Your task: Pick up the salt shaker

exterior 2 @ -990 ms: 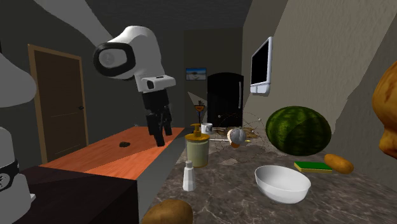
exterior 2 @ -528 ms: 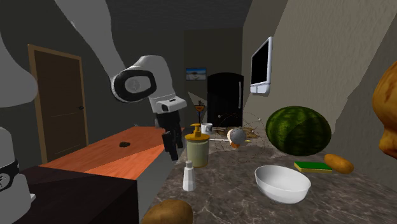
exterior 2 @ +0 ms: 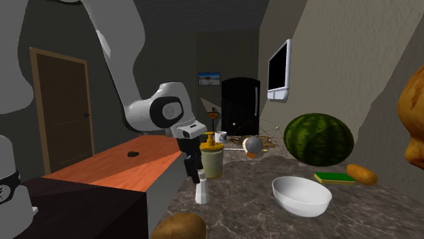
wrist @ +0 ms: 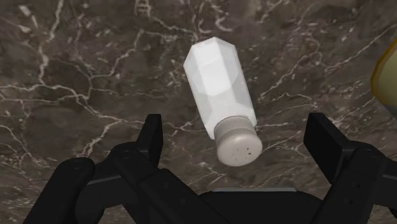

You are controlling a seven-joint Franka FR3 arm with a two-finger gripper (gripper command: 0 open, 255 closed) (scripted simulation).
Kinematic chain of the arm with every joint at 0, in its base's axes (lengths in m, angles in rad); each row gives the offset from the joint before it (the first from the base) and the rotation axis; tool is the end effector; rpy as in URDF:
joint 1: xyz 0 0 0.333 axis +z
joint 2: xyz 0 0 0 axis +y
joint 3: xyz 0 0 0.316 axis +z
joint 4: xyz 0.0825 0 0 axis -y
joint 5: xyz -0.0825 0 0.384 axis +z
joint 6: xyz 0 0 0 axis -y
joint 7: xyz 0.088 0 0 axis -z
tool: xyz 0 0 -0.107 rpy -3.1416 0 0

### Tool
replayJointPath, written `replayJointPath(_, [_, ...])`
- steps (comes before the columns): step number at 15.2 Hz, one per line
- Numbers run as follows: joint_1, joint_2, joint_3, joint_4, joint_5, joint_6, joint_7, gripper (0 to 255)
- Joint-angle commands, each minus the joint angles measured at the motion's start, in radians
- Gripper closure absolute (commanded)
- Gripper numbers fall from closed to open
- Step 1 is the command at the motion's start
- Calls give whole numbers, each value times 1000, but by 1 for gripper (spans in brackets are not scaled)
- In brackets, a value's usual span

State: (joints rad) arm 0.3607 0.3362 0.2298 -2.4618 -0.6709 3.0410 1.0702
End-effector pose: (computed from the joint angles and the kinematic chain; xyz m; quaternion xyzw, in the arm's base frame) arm 0.3749 0.3146 0.1900 -0.9877 -0.0779 -0.1168 0.0694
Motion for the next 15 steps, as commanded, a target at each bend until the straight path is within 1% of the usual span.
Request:
replayJointPath(1, [45, 30, -51, 13, -42, 23, 41, 0])
replayJointPath(3, [87, 59, -99, 25, -76, 47, 74, 0])
replayJointPath(4, [119, 83, -136, 36, -100, 66, 100, 0])
replayJointPath(6, [121, 83, -137, 35, -98, 66, 98, 0])
replayJointPath(7, [121, 85, -137, 37, -98, 66, 98, 255])
replayJointPath(15, [122, 84, -137, 37, -97, 65, 99, 255])
